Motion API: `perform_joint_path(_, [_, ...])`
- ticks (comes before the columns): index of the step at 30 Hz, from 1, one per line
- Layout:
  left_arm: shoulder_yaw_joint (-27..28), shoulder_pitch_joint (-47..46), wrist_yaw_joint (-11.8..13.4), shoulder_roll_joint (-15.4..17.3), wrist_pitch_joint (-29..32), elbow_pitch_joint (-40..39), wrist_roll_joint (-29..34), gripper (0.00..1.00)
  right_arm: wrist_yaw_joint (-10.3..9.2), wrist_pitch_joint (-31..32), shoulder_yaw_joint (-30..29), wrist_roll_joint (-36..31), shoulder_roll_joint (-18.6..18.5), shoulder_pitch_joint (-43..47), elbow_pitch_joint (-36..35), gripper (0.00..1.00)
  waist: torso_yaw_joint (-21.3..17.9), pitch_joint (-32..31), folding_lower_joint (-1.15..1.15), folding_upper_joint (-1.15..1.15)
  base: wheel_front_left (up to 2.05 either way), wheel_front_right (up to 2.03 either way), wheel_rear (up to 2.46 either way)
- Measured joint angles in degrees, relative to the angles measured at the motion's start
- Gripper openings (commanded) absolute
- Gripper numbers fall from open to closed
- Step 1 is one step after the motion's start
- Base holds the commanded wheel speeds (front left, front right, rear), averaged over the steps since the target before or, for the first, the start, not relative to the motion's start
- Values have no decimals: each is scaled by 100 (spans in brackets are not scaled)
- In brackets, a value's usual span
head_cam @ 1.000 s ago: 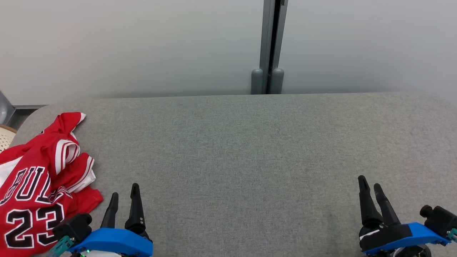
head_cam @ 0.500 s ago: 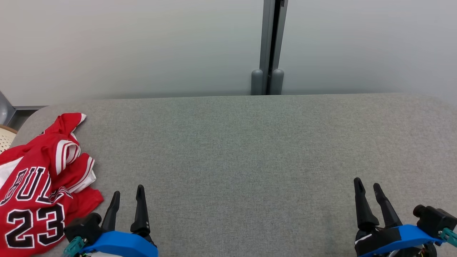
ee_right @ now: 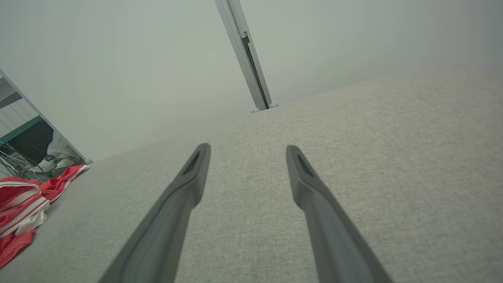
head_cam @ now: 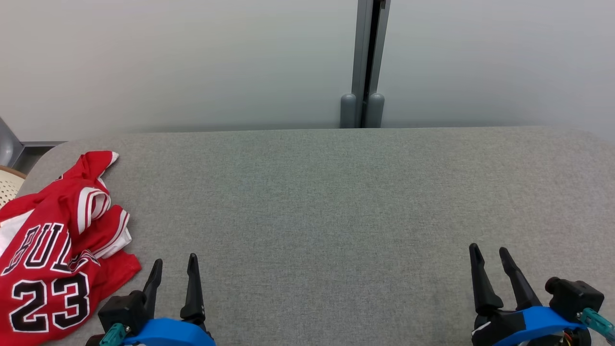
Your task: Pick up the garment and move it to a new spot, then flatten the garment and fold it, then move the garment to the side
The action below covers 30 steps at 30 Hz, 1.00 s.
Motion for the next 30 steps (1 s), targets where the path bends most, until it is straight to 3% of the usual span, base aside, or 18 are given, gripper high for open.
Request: perform_joint_path(30, [-75, 112, 115, 19, -321, 12, 598, 100, 1, -294, 37, -1312, -15, 59, -4, 100, -12, -63, 0, 0, 0, 0, 0])
